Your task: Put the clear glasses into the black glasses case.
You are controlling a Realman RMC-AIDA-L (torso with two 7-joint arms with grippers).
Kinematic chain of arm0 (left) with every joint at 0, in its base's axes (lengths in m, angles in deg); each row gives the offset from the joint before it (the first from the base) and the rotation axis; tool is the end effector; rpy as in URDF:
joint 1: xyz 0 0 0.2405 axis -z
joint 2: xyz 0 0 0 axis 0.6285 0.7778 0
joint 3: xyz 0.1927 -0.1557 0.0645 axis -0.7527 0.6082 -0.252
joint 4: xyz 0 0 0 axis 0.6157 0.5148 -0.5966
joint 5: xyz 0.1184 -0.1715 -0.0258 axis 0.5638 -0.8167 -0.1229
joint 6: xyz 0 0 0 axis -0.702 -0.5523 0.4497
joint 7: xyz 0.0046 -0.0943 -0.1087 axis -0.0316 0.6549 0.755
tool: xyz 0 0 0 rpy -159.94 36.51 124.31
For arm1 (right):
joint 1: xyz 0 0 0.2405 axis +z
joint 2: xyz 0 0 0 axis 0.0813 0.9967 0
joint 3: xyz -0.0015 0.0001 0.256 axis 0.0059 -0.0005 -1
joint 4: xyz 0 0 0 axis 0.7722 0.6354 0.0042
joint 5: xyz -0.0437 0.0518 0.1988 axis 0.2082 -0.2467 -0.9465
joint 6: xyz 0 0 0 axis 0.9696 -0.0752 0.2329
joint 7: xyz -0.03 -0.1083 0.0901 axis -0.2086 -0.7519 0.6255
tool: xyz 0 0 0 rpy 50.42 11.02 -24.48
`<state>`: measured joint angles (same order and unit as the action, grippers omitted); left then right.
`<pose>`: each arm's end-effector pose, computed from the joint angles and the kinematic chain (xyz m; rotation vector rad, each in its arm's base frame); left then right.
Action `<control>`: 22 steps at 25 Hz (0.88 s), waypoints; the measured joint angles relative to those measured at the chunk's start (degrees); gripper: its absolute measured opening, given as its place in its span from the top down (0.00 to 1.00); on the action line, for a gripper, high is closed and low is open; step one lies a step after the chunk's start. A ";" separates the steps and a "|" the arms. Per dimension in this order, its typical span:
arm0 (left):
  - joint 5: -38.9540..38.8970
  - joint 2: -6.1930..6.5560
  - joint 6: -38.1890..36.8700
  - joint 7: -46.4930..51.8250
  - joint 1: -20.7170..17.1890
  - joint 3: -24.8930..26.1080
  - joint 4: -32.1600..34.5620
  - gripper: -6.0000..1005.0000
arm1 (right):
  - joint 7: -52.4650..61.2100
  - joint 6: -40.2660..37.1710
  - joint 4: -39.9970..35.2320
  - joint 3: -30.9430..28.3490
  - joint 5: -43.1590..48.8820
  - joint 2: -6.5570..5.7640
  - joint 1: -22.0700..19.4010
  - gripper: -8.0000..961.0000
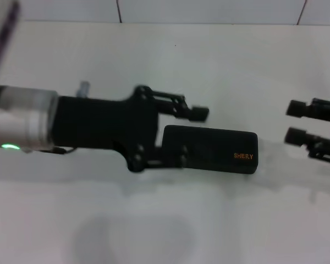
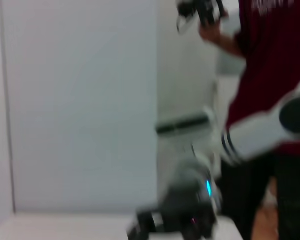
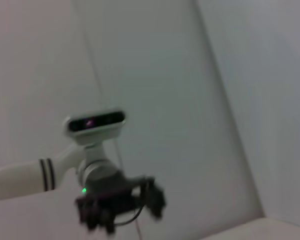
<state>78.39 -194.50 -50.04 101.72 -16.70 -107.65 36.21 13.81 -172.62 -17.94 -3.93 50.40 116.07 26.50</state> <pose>-0.1599 0.2884 0.0121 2.9654 -0.0055 0.9878 0.2605 0.2743 0.0450 -2.6758 0.4057 1.1990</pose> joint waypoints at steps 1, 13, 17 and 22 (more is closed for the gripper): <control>-1.82 0.23 -0.78 0.07 -0.29 0.94 -0.35 0.57 | -0.97 -0.17 0.94 0.19 0.05 0.01 0.50 0.63; -3.01 1.45 -7.74 0.96 -1.72 7.91 -5.54 0.24 | -2.42 -1.73 4.05 4.56 -0.07 0.14 6.95 0.20; -1.80 1.45 -7.99 0.76 -1.68 8.16 -6.01 0.19 | -2.47 -2.05 5.39 4.89 -0.10 0.17 8.53 0.20; -1.62 1.46 -8.01 0.44 -1.89 8.38 -7.90 0.19 | -2.64 -2.74 6.28 4.99 -0.11 0.13 9.37 0.21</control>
<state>76.76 -193.04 -58.05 102.16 -18.59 -99.27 28.31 11.17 -175.36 -11.67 1.06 50.29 116.20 35.87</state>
